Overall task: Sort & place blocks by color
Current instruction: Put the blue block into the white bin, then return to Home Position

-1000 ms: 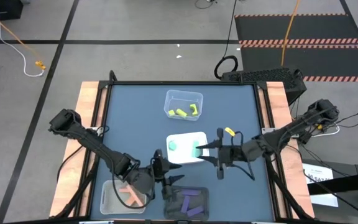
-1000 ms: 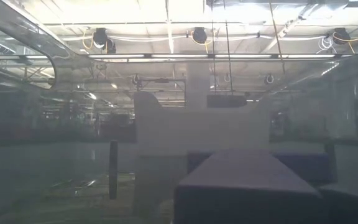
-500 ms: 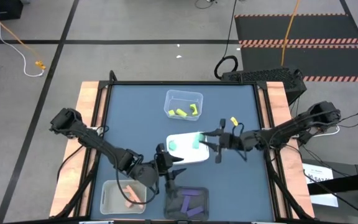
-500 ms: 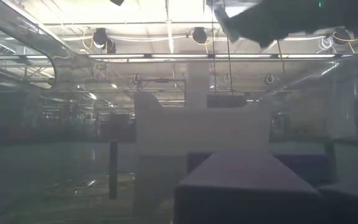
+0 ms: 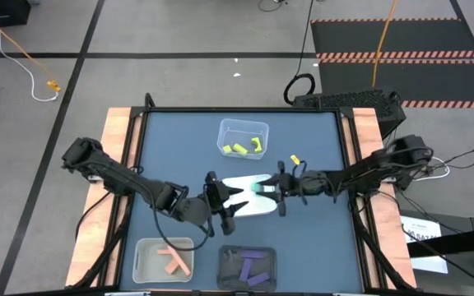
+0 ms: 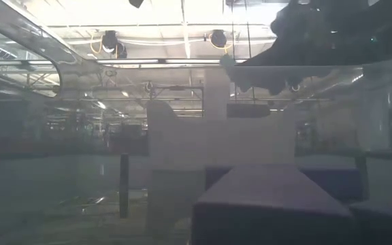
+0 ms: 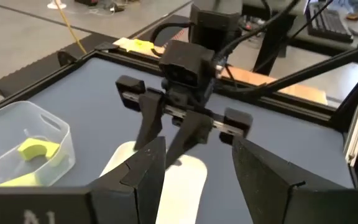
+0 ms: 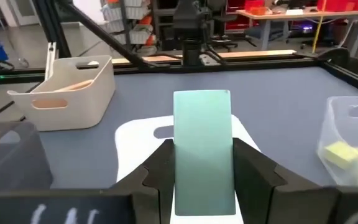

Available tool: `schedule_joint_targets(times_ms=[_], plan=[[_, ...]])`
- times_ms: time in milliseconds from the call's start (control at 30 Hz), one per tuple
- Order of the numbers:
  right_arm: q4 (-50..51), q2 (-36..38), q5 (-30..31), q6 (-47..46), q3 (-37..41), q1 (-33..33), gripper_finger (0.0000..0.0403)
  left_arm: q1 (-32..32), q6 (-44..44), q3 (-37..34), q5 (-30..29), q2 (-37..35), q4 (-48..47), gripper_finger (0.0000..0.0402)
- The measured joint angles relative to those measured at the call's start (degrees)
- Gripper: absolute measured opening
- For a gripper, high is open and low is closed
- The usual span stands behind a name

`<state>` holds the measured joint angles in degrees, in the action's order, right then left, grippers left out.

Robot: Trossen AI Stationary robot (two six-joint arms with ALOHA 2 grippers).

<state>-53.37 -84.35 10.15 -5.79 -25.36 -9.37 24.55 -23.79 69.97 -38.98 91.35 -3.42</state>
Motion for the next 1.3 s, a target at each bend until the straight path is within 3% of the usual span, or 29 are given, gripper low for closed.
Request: schedule_joint_targets(times_ms=[100, 367, 600, 700, 800, 933, 1167, 1300], plan=[[-0.8, -3.1, 0.0, 0.1, -1.8, 0.0, 0.0113, -0.2, 0.1, 0.0, 0.3, -1.0, -1.7, 0.0186], [-1.9, -8.6, 0.0, -1.0, -4.4, 0.0, 0.0188, -0.4, 0.2, 0.0, 0.4, -1.6, -3.3, 0.0186], [-3.7, -8.6, 0.1, -1.1, -4.3, 0.4, 0.0219, -0.4, 4.9, 0.0, 0.4, -1.5, -4.1, 0.0186], [-2.9, -6.5, 0.1, -1.0, -4.3, 1.1, 0.0234, -0.8, 12.3, 0.0, 0.3, -1.5, -3.9, 0.0186], [-0.3, -3.4, 0.2, -0.2, -4.3, 1.6, 0.0242, -1.4, 14.2, 0.0, 0.1, -1.5, -4.4, 0.0186], [7.2, 2.6, 0.3, 1.9, -4.3, 2.8, 0.0246, -1.5, 10.2, 0.0, 0.0, -2.2, -11.1, 0.0186], [26.5, 15.0, 0.4, 1.4, -4.2, 5.9, 0.0246, -2.4, -3.2, 0.0, -2.4, -9.3, -31.1, 0.0186], [32.5, 21.4, 0.6, 2.2, -2.8, 7.4, 0.0247, -1.8, -8.1, 0.0, -4.6, -13.7, -40.4, 0.0186]])
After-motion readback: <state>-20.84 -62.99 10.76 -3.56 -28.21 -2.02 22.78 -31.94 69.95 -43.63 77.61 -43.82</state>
